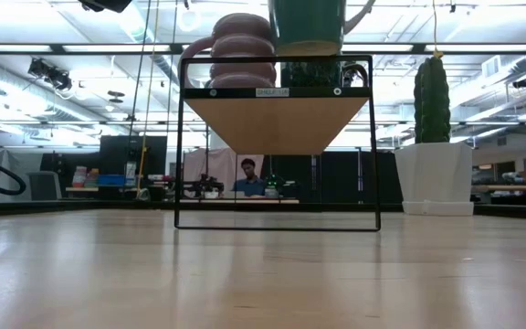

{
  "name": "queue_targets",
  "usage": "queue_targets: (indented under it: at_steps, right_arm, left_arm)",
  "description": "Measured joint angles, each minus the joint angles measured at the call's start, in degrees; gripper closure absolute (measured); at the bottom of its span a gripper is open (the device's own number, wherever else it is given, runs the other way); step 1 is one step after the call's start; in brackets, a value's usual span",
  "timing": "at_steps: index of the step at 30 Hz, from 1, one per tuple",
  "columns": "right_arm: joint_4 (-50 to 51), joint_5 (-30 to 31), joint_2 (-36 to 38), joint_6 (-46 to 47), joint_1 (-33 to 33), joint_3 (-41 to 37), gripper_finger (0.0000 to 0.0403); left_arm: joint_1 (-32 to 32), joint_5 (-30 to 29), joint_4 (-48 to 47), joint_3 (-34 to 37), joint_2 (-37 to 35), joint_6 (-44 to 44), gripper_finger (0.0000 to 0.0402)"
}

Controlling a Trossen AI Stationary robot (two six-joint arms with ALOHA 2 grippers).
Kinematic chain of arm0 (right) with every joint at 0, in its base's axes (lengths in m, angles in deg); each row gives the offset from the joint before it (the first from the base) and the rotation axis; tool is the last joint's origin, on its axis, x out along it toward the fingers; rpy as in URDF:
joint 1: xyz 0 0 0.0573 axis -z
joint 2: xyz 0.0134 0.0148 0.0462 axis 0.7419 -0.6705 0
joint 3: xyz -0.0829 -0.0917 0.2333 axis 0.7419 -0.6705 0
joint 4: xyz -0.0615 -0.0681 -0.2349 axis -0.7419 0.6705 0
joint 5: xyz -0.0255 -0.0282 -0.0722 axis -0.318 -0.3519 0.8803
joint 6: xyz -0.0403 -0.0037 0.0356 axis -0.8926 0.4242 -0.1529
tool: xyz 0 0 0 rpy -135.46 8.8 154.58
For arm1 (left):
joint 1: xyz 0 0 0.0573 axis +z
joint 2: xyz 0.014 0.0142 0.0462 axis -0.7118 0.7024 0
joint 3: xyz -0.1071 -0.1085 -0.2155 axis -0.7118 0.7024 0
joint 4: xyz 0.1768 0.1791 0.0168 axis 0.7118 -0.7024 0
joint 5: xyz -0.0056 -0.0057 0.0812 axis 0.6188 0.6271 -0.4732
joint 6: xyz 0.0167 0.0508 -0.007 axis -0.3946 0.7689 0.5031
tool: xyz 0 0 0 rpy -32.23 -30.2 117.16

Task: Place coffee mugs
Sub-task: Put the light green mug on the shelf

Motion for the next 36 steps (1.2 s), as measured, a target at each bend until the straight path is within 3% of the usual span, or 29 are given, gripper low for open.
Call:
queue_targets:
  at_steps: [16, 36]
  right_arm:
    - [-7.9, 0.3, 3.2, 1.9, 3.2, -8.7, 0.0336]
    - [-5.3, 1.1, 5.1, 7.9, 3.4, -12.2, 0.0336]
  left_arm:
    - [-1.3, 0.0, -0.8, 0.0, 0.0, -1.0, 0.0246]
    - [-1.2, 0.0, -1.7, 0.0, 0.0, -1.7, 0.0246]
